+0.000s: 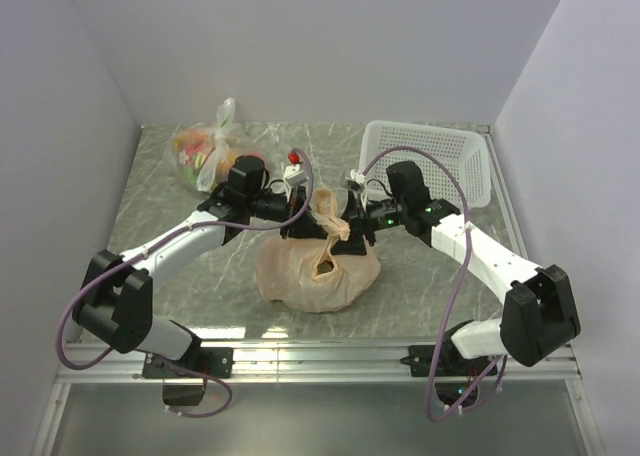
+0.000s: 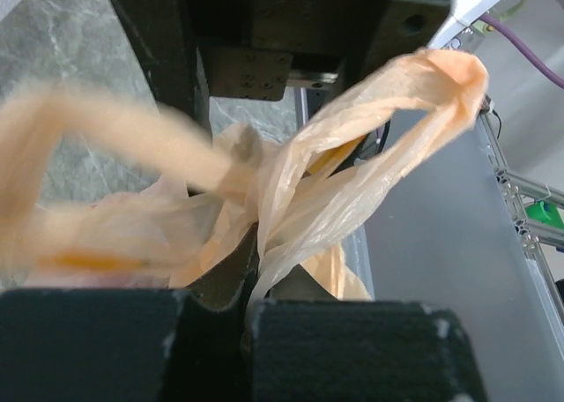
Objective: Place the fake fruits into the plastic bag and tie a complex knot
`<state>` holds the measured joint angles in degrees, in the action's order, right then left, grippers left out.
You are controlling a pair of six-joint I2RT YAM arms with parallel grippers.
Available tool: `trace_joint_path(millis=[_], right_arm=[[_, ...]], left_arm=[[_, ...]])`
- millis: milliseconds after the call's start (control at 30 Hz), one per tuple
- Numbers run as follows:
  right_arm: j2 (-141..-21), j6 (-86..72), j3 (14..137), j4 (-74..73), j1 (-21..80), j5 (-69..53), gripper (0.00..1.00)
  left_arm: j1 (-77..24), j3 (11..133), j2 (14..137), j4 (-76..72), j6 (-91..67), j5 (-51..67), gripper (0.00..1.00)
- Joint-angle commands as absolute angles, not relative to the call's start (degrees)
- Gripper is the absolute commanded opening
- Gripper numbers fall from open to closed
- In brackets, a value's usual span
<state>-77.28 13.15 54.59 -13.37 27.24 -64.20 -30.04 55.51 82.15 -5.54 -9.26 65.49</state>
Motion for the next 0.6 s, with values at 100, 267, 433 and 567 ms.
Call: trace_joint_path(millis=[100, 267, 433, 567], right_arm=[[-78.3, 7.7, 58.0, -7.1, 27.3, -66.1, 0.63], [-80.4, 10.4, 59.8, -10.1, 27.5, -67.1, 0.14], [-79.8, 17.0, 59.5, -15.4, 27.3, -67.5, 0.00], [-79.2, 21.6, 59.1, -19.1, 27.2, -67.4, 0.00]], left_arm=[[-31.4, 56.9, 82.0, -4.1, -5.9, 64.4, 0.01], [-32.4, 57.7, 81.1, -0.5, -3.7, 63.5, 0.05], [-30.9, 59.9, 78.7, 7.8, 2.1, 62.5, 0.19], [-28.6, 60.3, 74.8, 12.3, 3.8, 62.8, 0.39]])
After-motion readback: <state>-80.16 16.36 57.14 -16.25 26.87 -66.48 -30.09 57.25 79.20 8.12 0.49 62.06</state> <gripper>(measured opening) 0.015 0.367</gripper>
